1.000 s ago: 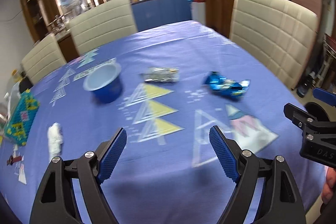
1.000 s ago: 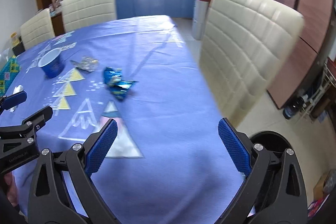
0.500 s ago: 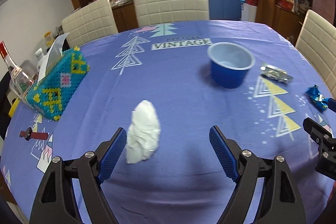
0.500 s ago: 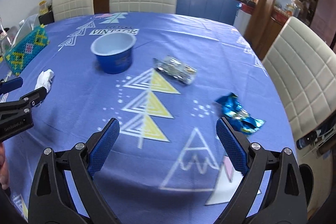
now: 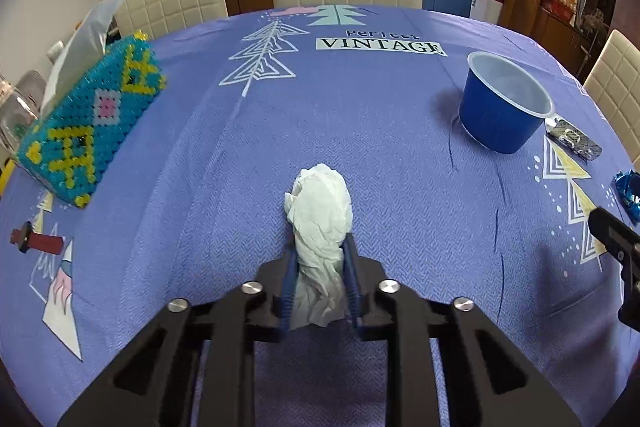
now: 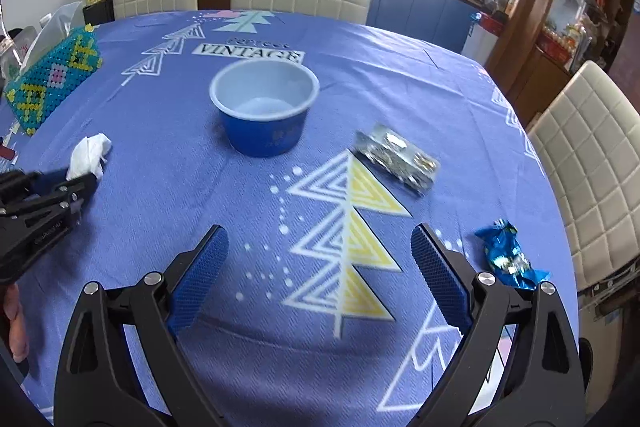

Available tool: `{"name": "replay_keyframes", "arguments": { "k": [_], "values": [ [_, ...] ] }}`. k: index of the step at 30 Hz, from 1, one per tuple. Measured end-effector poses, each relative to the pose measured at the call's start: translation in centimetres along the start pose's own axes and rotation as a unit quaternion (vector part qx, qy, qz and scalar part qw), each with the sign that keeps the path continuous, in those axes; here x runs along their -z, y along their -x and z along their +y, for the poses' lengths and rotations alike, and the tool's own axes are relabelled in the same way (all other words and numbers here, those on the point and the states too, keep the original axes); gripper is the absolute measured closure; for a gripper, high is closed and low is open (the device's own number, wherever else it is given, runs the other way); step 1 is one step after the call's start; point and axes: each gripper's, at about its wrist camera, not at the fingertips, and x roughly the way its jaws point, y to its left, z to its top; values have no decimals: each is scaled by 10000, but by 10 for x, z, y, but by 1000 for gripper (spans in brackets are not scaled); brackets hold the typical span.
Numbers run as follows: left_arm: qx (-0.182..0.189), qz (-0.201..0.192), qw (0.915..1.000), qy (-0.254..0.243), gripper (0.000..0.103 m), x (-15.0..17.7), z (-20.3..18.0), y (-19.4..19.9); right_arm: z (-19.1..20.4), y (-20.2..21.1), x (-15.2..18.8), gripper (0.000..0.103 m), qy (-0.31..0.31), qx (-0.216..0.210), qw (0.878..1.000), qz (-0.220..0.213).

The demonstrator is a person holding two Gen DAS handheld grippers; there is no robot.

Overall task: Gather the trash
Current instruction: 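Grasp the crumpled white tissue with the left tool, then grasp the blue cup by its rim with right tool while left holds the tissue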

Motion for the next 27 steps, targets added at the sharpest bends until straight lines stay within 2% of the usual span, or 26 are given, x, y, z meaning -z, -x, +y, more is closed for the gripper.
{"name": "replay_keyframes", "arguments": {
  "k": [2, 9, 13, 15, 18, 20, 21, 27],
  "values": [
    [-41, -110, 9999, -27, 88, -4, 1, 1, 7, -3, -10, 11, 112, -76, 9999, -48],
    [-166, -342, 9993, -30, 89, -40, 7, 4, 30, -26, -46, 15, 480, -193, 9986, -115],
    [-301, -383, 9988, -34, 89, -60, 12, -2, 41, -44, -61, 30, 645, -284, 9975, -5],
    [-298, -360, 9989, -15, 89, -65, 13, -6, 46, -49, -66, 33, 772, -201, 9968, -57],
    [-299, -291, 9991, -11, 89, -66, 12, -12, 50, -64, -69, 60, 772, -405, 9959, 237],
    [-292, -222, 9993, -23, 89, -63, 10, -15, 52, -69, -68, 71, 801, -474, 9951, 337],
    [-286, -201, 9994, -30, 89, -61, 8, -15, 52, -69, -66, 81, 781, -514, 9950, 355],
    [-209, -161, 9996, -45, 89, -47, 0, -6, 42, -41, -50, 91, 603, -709, 9954, 236]
  ]
}}
